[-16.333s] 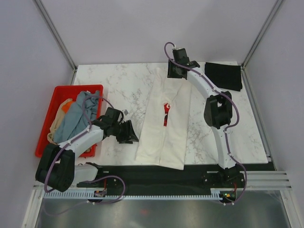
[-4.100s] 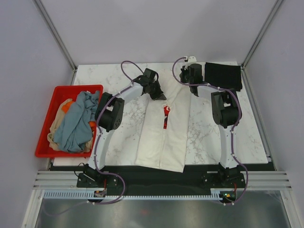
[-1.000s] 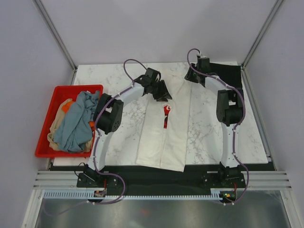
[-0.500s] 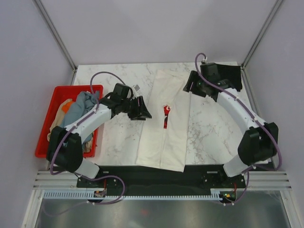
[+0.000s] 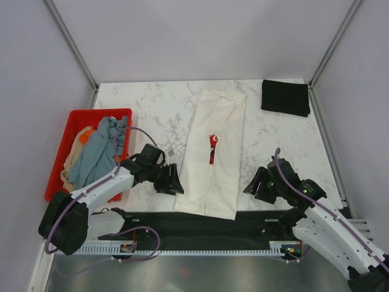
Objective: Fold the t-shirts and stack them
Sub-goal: Fold the tshirt
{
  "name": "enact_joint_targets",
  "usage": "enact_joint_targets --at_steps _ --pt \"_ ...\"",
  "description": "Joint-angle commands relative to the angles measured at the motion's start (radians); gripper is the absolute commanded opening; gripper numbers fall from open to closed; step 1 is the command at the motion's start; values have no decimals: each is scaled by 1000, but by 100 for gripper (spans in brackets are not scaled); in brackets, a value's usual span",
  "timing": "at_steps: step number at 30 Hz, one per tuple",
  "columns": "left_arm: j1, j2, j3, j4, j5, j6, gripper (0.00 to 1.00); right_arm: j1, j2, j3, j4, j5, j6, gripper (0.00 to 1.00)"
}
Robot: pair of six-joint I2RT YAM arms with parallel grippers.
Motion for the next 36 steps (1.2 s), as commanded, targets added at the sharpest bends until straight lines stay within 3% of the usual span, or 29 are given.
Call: enact_joint_targets --at_steps 1,5,14,15,21,28,36 --pt "-41 -36 -33 12 9 6 55 19 -114 -86 -55 -66 127 62" --pt "-47 -64 -98 12 9 6 55 19 -208 -137 -71 -81 133 62" --pt "-57 -56 -158 12 9 6 55 24 -116 -180 4 -131 75 61" --pt "-58 -56 -166 88 -118 -225 47 26 -110 -185 10 -132 68 61" --pt "-60 -13 -171 112 -132 -231 45 59 -71 -235 139 -174 97 60" --pt "-61 -8 -171 123 -121 -231 32 200 67 -215 239 -117 139 59" --pt "-73 -39 -189 118 -103 -229 34 352 108 -243 323 -48 246 60"
